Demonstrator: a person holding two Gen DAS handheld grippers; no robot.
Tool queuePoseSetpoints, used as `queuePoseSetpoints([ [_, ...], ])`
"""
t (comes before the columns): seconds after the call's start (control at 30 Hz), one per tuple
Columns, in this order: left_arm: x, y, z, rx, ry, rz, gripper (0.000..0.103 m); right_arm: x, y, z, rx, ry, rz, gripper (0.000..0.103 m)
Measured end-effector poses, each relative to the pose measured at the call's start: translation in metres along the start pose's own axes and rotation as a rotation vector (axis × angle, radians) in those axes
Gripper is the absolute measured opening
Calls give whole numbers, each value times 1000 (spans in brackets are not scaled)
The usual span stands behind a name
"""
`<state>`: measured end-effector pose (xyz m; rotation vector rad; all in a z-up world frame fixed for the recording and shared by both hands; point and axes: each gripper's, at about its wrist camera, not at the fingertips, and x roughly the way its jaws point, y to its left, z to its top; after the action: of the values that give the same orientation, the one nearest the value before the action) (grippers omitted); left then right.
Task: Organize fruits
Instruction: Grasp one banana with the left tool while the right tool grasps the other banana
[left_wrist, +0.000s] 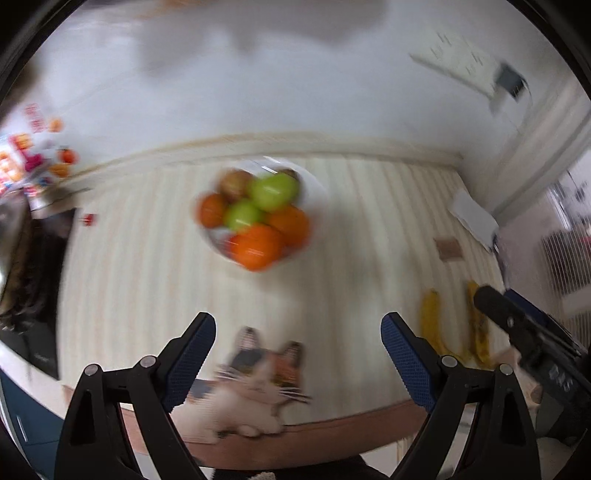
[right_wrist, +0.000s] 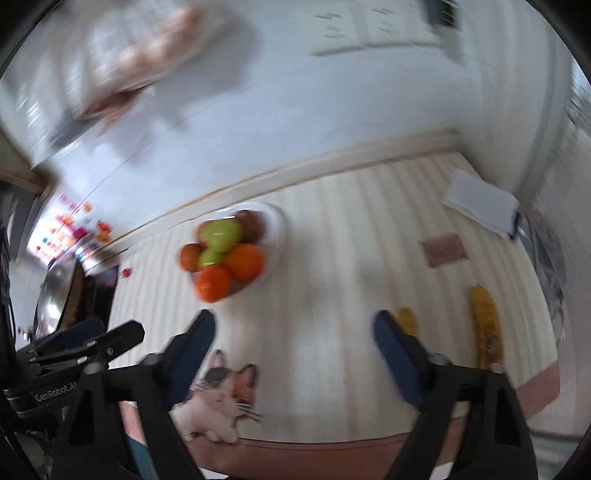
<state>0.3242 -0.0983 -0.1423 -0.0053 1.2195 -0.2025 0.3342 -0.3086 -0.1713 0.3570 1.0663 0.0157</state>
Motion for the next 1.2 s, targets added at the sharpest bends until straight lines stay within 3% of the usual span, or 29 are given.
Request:
queuePoseSetpoints([
  [0.13,50,-60,8,57,145,-81,92,7,-81,3,110,17,-93,70],
  [0.33,146,-146,1,65,460,-214,92,25,-174,-2,227,73,-183,70],
  [0.5,205,-191,-16,78,586,-191,89,47,-219,-11,277,130,-220,70],
  [0.57,218,-200,-22,75,605,-177,77,55,-229,-14,281,155,-219,70],
  [0.6,222,-203,-24,70,607,-174,63,59,-233,-15,282,166,-215,70],
  [0.67,219,-205,-25,77,575,-150,56,66,-239,-17,277,188,-208,70],
  [0.7,216,-206,-25,102,545,-126,40,69,-240,-18,272,198,-202,70],
  [0.9,206,-191,-22,185,507,-83,40,84,-243,-23,281,247,-151,70],
  [1.2,191,-114,-9,188,508,31,40,101,-232,-31,273,299,-90,70],
])
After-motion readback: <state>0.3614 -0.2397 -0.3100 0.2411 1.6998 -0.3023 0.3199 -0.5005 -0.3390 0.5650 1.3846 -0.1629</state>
